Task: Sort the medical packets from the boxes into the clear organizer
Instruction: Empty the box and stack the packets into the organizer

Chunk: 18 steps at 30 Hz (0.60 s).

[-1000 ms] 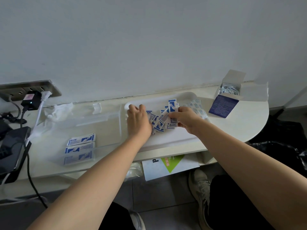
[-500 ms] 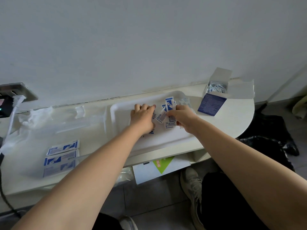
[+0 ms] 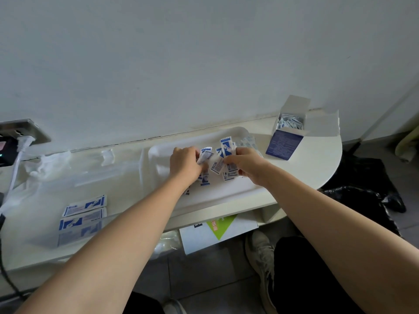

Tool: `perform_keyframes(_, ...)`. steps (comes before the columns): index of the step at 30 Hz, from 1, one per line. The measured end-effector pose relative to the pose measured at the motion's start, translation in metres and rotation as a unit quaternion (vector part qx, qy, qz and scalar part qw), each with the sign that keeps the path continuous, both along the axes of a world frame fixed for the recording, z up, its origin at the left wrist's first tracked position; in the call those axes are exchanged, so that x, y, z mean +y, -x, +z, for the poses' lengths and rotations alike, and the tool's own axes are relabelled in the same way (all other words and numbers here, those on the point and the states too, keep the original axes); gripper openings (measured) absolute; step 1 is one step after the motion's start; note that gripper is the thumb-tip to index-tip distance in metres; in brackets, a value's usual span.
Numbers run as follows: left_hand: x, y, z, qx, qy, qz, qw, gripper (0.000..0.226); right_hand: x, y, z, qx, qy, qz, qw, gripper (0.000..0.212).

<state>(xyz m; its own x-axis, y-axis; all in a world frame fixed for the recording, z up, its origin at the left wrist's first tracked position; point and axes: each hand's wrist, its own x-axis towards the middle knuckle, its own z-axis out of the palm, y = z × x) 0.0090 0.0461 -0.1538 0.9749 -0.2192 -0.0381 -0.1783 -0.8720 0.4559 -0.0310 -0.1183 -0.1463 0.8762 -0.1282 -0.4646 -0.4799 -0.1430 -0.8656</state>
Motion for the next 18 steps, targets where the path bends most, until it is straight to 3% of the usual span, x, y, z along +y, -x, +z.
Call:
perform_keyframes(3,0.000,0.000,0.006,0.043,0.210,0.062,0.975,0.024,0.002,0.001,0.004,-0.022,-0.038,0.006,0.999,0.010)
perform_keyframes(5,-0.001,-0.001,0.010,0.097,0.320,0.092,0.938,0.025,0.003,0.001,0.006,-0.033,-0.069,0.007,0.997,0.009)
perform_keyframes(7,-0.002,0.001,0.013,0.155,0.403,0.117,0.895,0.010,0.004,0.000,0.006,-0.041,-0.096,0.015,0.994,0.010)
perform_keyframes(8,-0.004,0.002,0.012,0.176,0.423,0.128,0.879,0.004,0.005,0.001,0.006,-0.042,-0.102,0.024,0.994,0.012)
perform_keyframes(12,-0.016,0.011,0.011,0.248,0.477,0.157,0.829,0.015,0.012,0.002,0.004,-0.042,-0.092,0.065,0.993,0.022)
perform_keyframes(18,-0.020,0.017,0.018,0.279,0.513,0.157,0.796,0.023,0.009,0.003,0.005,-0.044,-0.083,0.044,0.995,0.017)
